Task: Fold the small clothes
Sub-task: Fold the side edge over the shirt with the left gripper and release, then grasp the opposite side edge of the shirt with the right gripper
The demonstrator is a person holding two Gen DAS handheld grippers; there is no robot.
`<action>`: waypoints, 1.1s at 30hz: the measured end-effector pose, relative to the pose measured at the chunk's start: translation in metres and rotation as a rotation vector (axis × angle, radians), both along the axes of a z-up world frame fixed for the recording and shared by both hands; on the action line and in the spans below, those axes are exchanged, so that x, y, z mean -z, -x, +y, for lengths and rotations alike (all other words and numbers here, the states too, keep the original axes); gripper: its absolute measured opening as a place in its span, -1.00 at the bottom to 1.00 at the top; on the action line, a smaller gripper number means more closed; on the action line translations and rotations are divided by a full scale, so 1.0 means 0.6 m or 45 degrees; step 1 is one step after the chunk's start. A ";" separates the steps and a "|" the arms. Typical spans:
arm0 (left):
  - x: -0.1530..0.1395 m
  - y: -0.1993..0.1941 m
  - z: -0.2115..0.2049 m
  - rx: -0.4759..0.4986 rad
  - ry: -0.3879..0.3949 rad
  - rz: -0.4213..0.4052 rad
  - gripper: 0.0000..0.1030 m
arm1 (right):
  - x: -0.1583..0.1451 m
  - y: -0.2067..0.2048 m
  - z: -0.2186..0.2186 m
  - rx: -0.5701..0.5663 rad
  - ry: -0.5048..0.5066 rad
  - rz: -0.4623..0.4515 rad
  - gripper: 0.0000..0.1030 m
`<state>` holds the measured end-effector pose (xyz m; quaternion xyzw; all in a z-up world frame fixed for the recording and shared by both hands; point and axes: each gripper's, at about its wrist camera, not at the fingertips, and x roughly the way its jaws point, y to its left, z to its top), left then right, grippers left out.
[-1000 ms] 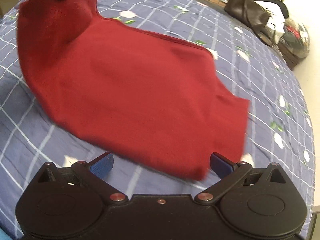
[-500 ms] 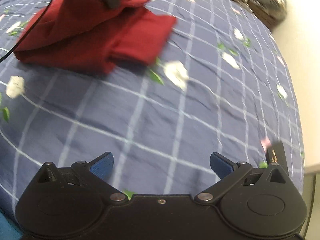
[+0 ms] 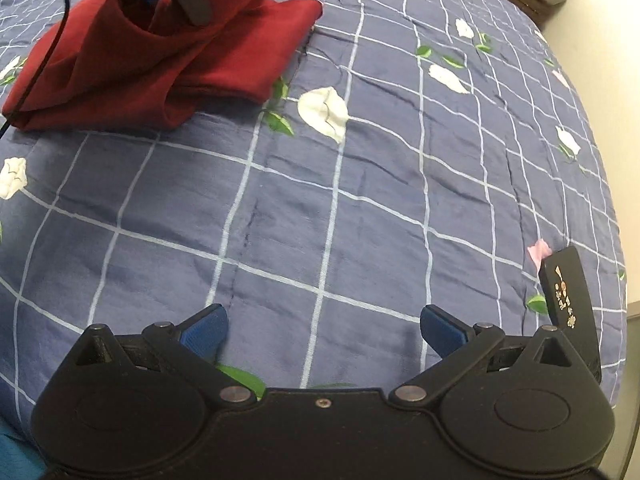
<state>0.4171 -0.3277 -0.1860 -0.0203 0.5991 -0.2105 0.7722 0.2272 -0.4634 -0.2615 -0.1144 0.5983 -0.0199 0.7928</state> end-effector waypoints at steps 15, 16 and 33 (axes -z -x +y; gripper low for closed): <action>-0.070 0.020 0.132 -0.320 0.029 -0.133 0.84 | -0.038 -0.064 -0.046 0.217 -0.196 -0.093 0.99; -0.070 0.024 0.148 -0.355 0.041 -0.138 0.86 | -0.044 -0.077 -0.045 0.228 -0.223 -0.112 0.99; 0.023 0.029 0.272 -0.659 -0.247 0.031 0.95 | -0.064 -0.275 -0.010 0.414 -0.764 -0.172 0.93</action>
